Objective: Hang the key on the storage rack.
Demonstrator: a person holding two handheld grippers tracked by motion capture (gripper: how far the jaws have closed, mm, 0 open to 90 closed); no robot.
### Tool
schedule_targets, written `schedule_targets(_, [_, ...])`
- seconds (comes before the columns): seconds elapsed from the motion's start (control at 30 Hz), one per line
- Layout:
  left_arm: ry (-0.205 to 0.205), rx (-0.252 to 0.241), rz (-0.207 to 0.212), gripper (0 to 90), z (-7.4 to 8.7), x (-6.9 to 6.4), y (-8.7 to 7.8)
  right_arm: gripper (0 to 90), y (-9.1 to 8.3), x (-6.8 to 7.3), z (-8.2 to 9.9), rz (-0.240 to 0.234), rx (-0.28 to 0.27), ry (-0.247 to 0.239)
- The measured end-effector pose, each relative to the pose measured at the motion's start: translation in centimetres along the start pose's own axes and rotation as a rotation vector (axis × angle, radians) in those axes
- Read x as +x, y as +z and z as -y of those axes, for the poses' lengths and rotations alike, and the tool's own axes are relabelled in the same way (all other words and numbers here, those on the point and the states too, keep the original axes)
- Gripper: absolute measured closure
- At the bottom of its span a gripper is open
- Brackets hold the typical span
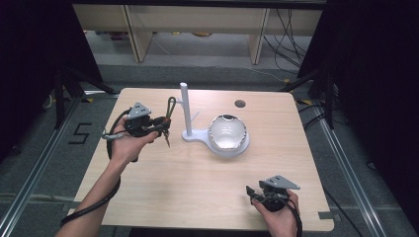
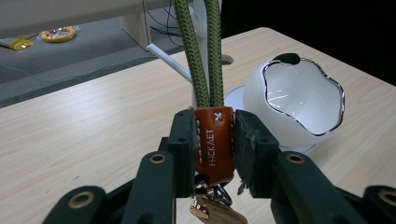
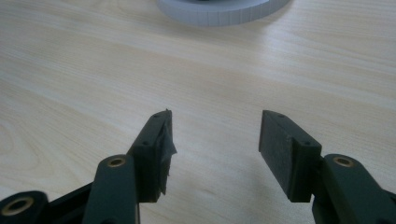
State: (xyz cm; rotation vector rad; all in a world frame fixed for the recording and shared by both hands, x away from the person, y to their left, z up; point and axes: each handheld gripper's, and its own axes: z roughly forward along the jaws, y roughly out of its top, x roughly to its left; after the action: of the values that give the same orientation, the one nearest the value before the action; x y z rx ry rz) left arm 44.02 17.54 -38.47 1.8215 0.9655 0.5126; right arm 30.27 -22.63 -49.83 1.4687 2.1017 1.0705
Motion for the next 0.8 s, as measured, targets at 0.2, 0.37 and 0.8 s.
schedule_targets(0.2, [-0.012, 0.012, -0.003, 68.8, 0.1, 0.2, 0.3, 45.5, 0.1, 0.0, 0.0, -0.007, -0.003, 0.002])
schedule_targets(0.37, [-0.024, 0.015, 0.0, 68.8, 0.1, 0.4, 0.6, 45.5, 0.0, -0.1, 0.0, -0.004, -0.005, -0.002])
schedule_targets(0.8, [-0.052, 0.034, 0.004, 68.6, 0.2, 0.5, 1.8, 45.5, -0.1, -0.1, 0.0, 0.006, -0.004, 0.001])
